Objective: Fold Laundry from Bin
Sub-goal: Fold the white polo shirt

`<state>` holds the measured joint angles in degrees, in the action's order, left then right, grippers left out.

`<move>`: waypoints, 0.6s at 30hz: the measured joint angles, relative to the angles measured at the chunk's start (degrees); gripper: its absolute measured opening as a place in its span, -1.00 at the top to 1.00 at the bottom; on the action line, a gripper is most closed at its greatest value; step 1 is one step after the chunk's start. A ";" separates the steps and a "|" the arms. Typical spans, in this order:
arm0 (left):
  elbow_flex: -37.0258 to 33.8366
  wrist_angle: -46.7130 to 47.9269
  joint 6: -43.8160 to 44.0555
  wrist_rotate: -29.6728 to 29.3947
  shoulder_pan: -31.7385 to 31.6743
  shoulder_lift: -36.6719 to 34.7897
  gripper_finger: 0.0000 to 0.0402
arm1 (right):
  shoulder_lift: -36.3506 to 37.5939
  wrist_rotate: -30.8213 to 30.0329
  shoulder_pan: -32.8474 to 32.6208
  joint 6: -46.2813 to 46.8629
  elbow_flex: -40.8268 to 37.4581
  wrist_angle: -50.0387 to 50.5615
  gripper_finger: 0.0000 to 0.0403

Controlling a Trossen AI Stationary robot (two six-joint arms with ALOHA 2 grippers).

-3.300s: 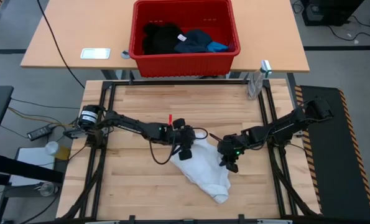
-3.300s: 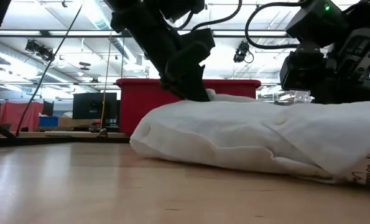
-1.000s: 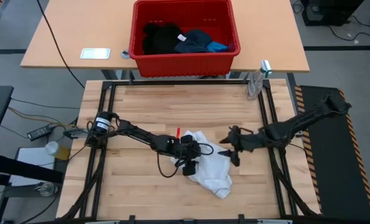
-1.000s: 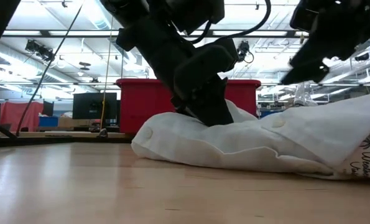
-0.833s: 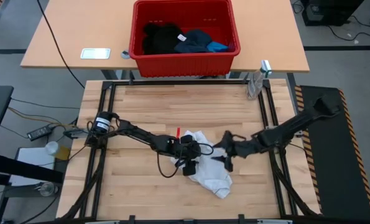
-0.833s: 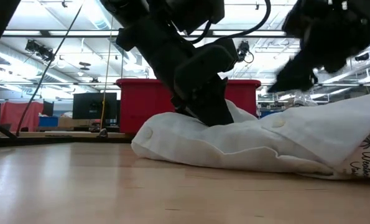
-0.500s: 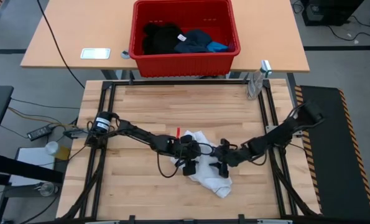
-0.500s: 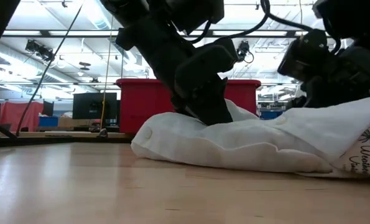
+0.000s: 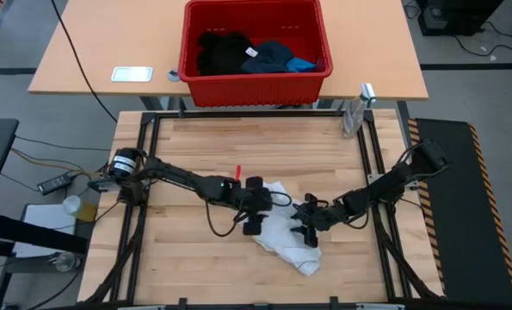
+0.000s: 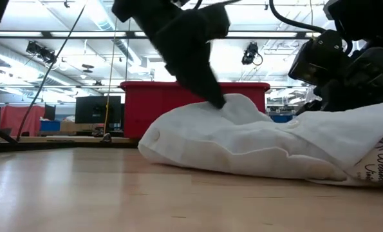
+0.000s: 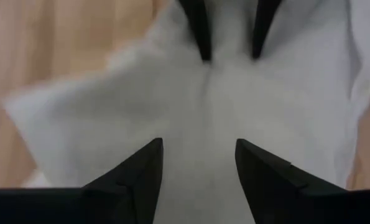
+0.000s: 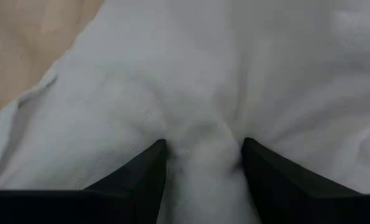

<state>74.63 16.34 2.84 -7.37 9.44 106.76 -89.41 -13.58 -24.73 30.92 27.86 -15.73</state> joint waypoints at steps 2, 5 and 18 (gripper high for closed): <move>0.00 -2.95 -1.30 0.01 -0.71 0.01 0.00 | 0.00 0.19 0.00 0.01 0.00 -0.06 -0.07; -0.17 -5.08 -2.24 0.05 -2.46 0.01 0.00 | 0.00 0.20 0.00 -0.05 0.00 -0.09 -0.07; -9.73 -8.83 4.39 0.86 -11.47 -1.08 0.00 | 5.08 2.56 0.56 1.59 -0.07 0.50 -0.06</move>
<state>64.90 7.51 7.23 -6.51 -2.04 105.68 -84.32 -11.02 -24.17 32.50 27.79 -15.23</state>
